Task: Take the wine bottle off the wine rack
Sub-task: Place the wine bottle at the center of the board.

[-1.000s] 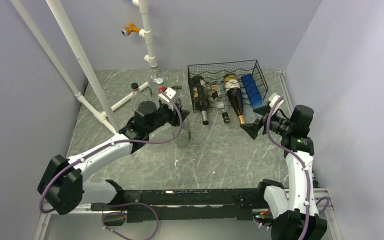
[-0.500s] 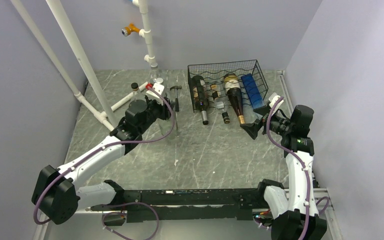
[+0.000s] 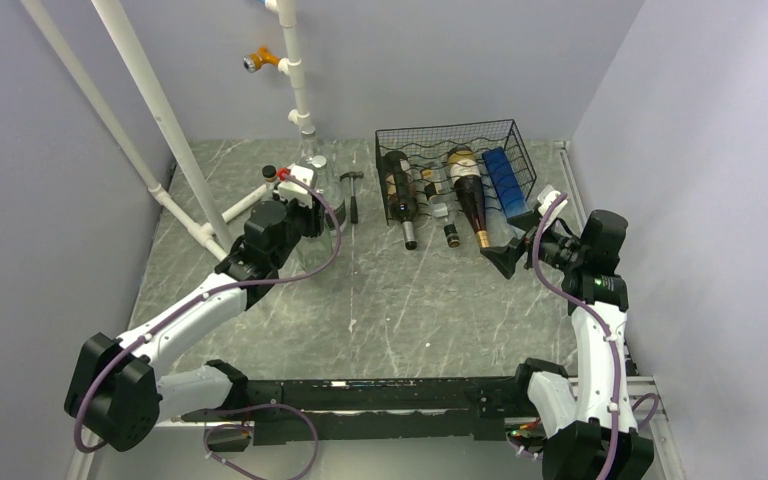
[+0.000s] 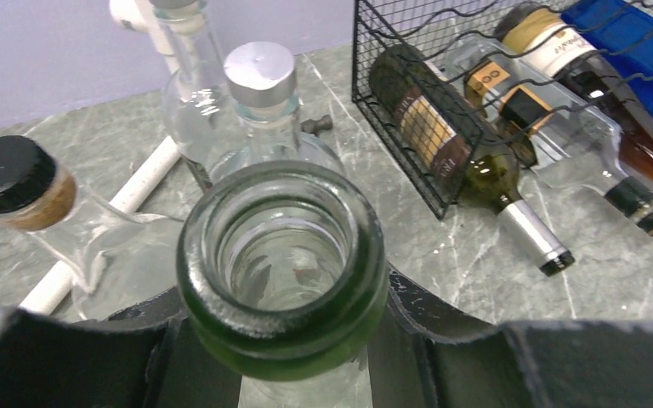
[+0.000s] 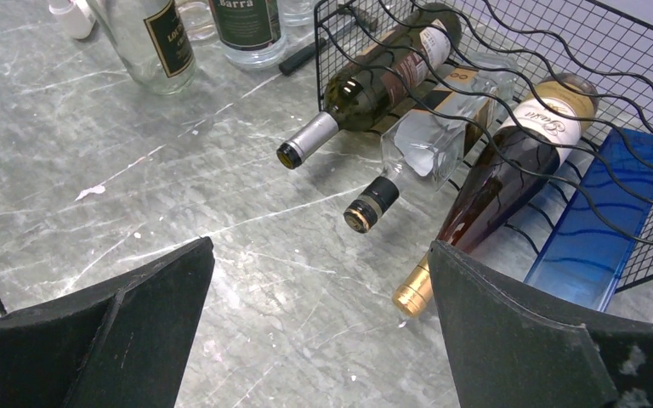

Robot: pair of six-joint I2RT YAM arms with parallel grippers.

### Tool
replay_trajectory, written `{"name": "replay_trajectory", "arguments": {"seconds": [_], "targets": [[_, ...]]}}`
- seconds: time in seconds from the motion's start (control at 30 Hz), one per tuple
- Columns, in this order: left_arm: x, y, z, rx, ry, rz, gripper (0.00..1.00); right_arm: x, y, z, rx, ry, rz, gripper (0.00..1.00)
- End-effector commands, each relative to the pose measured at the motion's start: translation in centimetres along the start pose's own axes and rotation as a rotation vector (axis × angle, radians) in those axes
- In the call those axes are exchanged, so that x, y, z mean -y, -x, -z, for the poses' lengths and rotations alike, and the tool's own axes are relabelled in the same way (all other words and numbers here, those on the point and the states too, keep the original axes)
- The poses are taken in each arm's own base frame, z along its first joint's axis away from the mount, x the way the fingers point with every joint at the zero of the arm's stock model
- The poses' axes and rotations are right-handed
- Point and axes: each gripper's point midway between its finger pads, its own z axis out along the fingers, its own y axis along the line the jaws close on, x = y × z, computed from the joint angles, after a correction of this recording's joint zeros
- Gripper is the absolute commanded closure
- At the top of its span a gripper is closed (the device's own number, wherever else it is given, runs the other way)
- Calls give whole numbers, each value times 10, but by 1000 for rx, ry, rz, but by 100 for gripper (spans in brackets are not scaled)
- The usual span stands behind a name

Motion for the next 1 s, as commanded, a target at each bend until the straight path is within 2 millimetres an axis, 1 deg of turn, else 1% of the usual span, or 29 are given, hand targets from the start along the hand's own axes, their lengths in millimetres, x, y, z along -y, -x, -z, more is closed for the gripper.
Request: {"name": "replay_trajectory", "arguments": {"seconds": [0.0, 0.2, 0.3, 0.33, 0.4, 0.47, 0.53, 0.6, 0.63, 0.67, 0.73, 0.8, 0.83, 0.97], "targets": [[-20, 84, 6, 291, 77, 52, 100, 4, 7, 2, 19, -20, 42, 0], [-30, 76, -3, 252, 111, 62, 100, 4, 7, 2, 20, -22, 47, 0], [-34, 71, -5, 225, 134, 73, 90, 4, 7, 2, 18, -24, 47, 0], [-36, 68, -5, 211, 145, 82, 85, 4, 7, 2, 18, -24, 48, 0], [-40, 65, -5, 196, 169, 95, 72, 4, 8, 2, 19, -24, 50, 0], [-43, 62, -4, 177, 191, 108, 58, 4, 8, 3, 19, -25, 50, 0], [-46, 59, -3, 154, 211, 124, 40, 4, 8, 3, 20, -26, 52, 0], [-48, 60, -3, 131, 231, 148, 27, 4, 8, 3, 19, -27, 51, 0], [-48, 60, -2, 117, 234, 159, 22, 4, 8, 3, 19, -27, 51, 0], [-48, 65, -2, 112, 234, 171, 20, 4, 8, 3, 19, -27, 52, 0], [-46, 66, -1, 91, 228, 186, 15, 5, 7, 3, 18, -28, 51, 0], [-44, 72, 1, 90, 220, 201, 8, 5, 7, 3, 17, -28, 50, 0], [-43, 74, 3, 91, 215, 207, 1, 5, 7, 3, 17, -29, 49, 0], [-37, 86, 11, 102, 175, 222, 1, 5, 7, 3, 16, -30, 52, 0]]}}
